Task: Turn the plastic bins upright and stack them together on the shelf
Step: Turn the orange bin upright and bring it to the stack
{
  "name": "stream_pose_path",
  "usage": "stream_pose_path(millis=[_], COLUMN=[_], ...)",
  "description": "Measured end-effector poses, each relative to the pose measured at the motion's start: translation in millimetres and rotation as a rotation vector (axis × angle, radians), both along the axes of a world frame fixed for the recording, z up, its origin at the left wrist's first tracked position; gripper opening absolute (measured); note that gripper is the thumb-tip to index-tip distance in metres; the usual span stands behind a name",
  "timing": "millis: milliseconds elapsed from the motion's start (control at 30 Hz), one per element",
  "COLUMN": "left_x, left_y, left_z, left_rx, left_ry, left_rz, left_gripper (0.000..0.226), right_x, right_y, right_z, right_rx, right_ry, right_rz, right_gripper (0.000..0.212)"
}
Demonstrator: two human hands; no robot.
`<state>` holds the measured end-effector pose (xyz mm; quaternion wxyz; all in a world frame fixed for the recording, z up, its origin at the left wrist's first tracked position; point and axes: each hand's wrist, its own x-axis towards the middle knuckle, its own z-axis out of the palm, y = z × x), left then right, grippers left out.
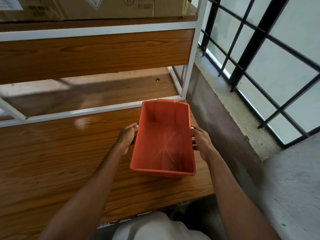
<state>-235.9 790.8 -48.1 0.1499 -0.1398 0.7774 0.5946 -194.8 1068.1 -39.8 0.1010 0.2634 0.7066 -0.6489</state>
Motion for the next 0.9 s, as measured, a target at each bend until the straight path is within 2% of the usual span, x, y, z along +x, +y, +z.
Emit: stream_pose_path(millis=[200, 433, 700, 900], left_x=[19.8, 69.8, 180.3, 266.7], left_y=[-14.3, -59.0, -119.8, -165.5], left_z=[-3.8, 0.6, 4.2, 12.5], left_rx=[0.048, 0.144, 0.204, 0.198], left_ry=[-0.016, -0.021, 0.017, 0.080], left_rz=[0.145, 0.397, 0.887, 1.086], left_gripper=[0.040, 0.037, 0.029, 0.035], right_x=[-2.5, -17.2, -10.0, 23.9], right_y=[-7.2, -51.2, -145.7, -242.2], right_z=[6.3, 16.2, 16.6, 22.1], right_rx=[-0.006, -0.018, 0.045, 0.100], right_ry=[0.011, 0.034, 0.080, 0.110], right_rz=[0.102, 0.309, 0.689, 0.910], right_gripper=[0.031, 0.028, 0.033, 0.038])
